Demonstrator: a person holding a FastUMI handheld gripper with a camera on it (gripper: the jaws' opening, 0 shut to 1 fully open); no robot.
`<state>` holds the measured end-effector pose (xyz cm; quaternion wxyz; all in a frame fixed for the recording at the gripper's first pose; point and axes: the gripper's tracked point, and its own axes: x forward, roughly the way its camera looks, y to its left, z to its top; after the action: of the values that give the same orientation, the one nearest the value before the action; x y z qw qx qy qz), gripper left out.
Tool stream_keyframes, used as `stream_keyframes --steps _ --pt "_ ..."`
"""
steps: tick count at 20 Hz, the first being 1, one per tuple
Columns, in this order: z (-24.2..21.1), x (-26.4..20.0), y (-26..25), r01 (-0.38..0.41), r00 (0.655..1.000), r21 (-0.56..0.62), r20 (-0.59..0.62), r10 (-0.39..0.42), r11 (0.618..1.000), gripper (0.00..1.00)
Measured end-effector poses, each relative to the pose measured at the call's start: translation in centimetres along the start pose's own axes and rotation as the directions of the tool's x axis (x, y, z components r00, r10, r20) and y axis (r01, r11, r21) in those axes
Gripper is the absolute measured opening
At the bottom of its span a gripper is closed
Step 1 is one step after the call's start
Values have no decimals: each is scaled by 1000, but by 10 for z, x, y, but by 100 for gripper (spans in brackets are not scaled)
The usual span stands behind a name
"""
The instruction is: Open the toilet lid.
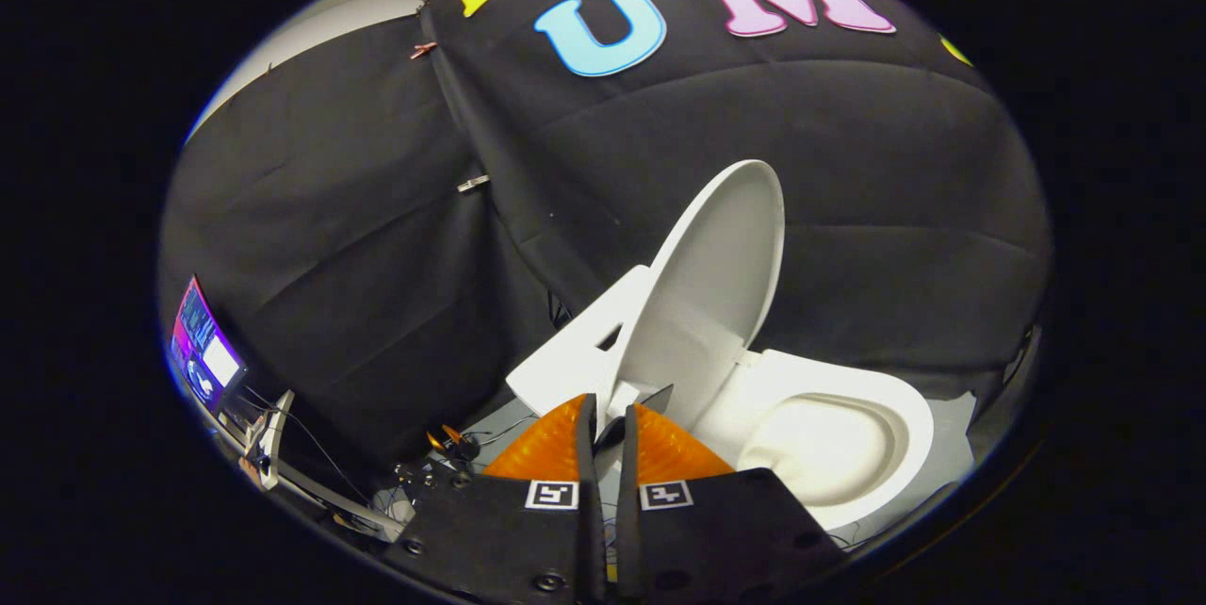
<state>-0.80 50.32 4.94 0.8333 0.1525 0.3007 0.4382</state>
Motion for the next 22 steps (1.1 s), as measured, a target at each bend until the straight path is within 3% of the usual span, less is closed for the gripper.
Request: stream_keyframes --steps 5,11,22 --pt "9 34 33 -5 1000 -93 4 5 996 9" --pt "13 69 63 -50 998 -130 -43 44 990 9" --pt "15 115 100 -56 997 -204 -59 44 977 9"
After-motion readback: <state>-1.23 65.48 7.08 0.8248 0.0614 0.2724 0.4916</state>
